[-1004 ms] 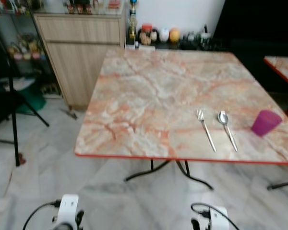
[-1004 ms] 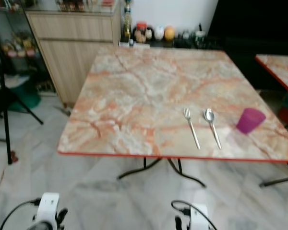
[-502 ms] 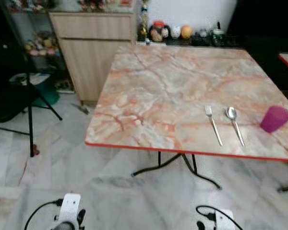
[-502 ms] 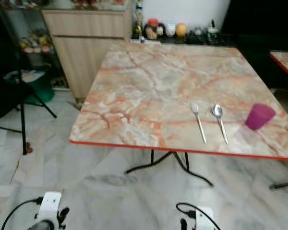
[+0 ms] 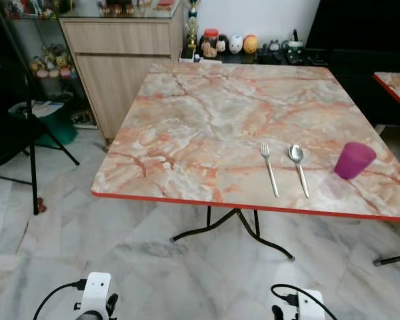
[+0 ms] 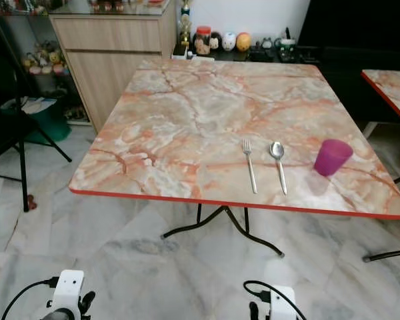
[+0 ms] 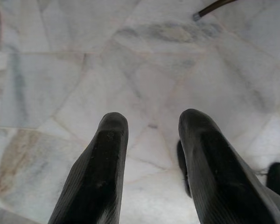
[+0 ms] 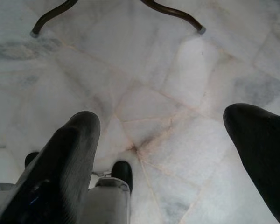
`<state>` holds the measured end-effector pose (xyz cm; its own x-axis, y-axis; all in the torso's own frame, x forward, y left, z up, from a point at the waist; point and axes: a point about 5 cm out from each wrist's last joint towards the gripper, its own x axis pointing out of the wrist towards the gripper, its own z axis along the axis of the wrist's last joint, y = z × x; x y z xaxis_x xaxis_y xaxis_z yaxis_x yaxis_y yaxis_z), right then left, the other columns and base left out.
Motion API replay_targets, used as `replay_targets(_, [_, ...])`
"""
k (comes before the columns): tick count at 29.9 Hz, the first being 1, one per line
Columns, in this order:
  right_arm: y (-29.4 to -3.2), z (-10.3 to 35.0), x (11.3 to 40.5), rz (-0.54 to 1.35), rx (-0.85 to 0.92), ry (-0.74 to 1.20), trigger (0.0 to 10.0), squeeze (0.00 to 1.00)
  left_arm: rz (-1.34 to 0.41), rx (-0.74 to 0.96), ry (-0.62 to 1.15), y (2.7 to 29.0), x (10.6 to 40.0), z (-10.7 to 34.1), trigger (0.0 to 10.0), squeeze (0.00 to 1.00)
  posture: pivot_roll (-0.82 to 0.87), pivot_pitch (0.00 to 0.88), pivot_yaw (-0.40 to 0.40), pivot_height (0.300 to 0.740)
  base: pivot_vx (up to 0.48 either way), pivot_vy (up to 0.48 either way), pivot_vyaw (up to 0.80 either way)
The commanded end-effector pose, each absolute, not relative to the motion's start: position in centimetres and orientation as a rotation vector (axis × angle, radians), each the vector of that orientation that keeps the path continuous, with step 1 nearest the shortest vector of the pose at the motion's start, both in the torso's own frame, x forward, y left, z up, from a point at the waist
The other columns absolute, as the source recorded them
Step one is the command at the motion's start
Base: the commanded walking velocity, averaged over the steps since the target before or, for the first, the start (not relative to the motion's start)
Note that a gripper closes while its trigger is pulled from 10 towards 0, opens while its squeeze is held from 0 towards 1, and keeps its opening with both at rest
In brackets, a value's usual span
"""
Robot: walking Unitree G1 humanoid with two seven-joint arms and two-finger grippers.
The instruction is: Setting the table
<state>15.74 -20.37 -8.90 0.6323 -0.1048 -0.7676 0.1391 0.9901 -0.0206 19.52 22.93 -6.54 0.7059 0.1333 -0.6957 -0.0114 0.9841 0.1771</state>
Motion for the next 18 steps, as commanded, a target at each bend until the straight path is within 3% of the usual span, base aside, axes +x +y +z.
replay_targets(1, [-20.35,-8.88,15.82,-0.140,0.045,0.874,10.0,0.00,0.071,0.199,0.798,22.98,19.36,-6.65,10.0,0.00,0.00,0.000,-0.022,0.740,0.000,-0.375,0.00])
replay_targets(4, [-20.36,-8.88,15.82,-0.137,0.040,0.876,10.0,0.00,0.074,0.192,0.798,22.90,19.37,-6.66,10.0,0.00,0.00,0.000,-0.022,0.740,0.000,-0.370,0.00])
replay_targets(18, [-20.36,-8.86,15.84,-0.135,0.037,0.874,10.0,0.00,0.077,0.194,0.822,22.92,19.01,-6.91,10.0,0.00,0.00,0.000,-0.023,0.740,0.000,0.000,0.13])
